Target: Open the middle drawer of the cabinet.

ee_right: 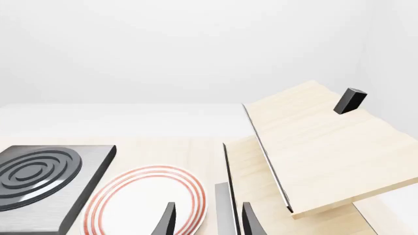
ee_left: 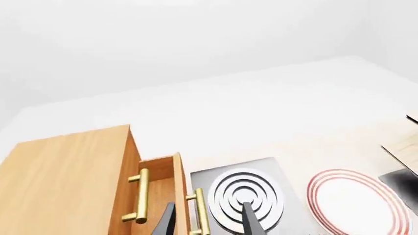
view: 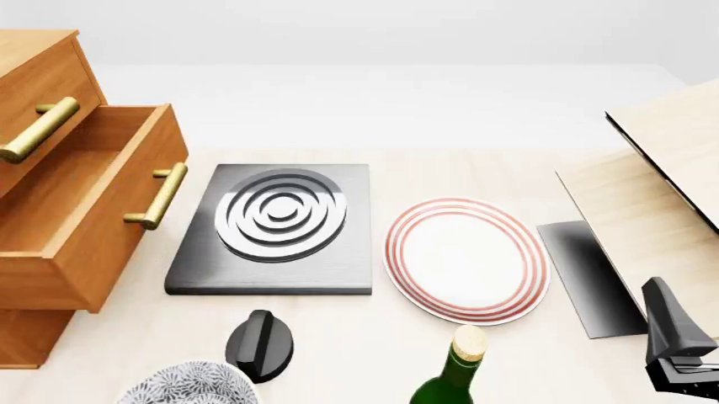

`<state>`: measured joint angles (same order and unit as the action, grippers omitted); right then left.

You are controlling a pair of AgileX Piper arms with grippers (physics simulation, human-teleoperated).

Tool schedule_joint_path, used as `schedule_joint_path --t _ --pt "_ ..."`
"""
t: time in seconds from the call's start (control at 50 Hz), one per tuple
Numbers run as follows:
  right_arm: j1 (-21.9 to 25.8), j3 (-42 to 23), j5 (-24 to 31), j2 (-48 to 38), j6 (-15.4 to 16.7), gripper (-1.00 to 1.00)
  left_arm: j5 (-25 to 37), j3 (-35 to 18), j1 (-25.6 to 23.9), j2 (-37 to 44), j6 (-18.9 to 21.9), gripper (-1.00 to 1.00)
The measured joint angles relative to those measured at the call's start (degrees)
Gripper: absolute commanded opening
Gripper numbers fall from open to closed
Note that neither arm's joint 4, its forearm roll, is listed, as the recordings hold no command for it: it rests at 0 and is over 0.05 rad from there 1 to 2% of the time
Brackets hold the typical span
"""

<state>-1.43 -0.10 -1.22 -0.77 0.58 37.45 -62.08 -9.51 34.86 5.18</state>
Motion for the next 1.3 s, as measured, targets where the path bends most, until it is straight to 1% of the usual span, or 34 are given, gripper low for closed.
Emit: schedule_joint_path --t 0.12,0.28,0.38,0.46,0.68,0.88,1.02,1.16,1.3 --pt "-0.04 -0.01 -0.09 -0.10 0.00 1.00 1.20 -0.93 0.27 3.36 -4.46 1.00" --pt "-0.08 -0.02 -0.18 -0.20 0.00 1.00 2.24 -0.37 1.14 5.89 -9.43 1.00" --pt "-0.10 -0.02 -0.21 -0.24 0.00 1.00 1.86 1.11 2.15 6.87 -11.47 1.00" --pt "-0.10 -0.02 -0.24 -0.27 0.00 1.00 0.86 2.83 3.20 7.57 -12.06 1.00" --pt "-0.11 -0.02 -0.28 -0.31 0.00 1.00 -3.63 8.91 5.68 9.42 -11.08 1.00" --pt "-0.12 -0.03 -0.23 -0.26 0.00 1.00 -8.68 14.56 7.11 10.99 -7.51 1.00" --pt "-0.12 -0.03 -0.22 -0.25 0.00 1.00 -12.34 17.87 7.55 12.73 -5.85 1.00" --pt "-0.12 -0.03 -0.24 -0.27 -0.01 1.00 -15.33 20.39 7.72 14.41 -5.20 1.00" --pt "-0.12 -0.03 -0.24 -0.27 0.00 1.00 -17.80 22.49 7.68 15.88 -5.39 1.00"
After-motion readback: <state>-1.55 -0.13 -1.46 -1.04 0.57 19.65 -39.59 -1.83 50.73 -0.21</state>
